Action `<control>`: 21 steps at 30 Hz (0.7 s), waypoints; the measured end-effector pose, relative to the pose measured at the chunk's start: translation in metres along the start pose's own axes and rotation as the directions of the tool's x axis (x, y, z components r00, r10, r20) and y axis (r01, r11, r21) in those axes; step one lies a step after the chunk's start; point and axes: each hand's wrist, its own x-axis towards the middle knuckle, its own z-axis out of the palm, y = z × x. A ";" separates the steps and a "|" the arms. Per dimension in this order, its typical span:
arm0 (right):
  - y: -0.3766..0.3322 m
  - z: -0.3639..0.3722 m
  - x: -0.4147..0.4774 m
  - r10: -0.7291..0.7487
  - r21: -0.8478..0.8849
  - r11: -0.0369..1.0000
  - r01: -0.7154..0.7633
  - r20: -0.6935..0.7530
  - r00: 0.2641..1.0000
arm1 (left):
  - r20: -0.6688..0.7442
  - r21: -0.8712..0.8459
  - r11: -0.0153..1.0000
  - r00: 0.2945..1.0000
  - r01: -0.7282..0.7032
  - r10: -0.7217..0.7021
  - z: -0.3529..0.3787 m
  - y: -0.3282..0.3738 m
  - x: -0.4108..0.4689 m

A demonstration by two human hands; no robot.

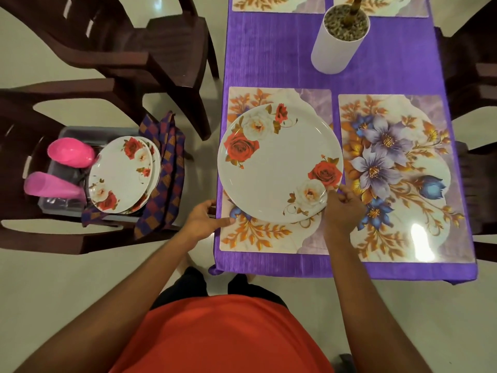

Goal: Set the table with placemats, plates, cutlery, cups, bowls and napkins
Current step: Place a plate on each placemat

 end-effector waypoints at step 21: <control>-0.013 -0.001 -0.036 -0.092 -0.252 0.966 0.053 -0.149 0.985 | 0.098 0.103 0.987 0.989 -0.122 0.112 -0.009 -0.014 0.001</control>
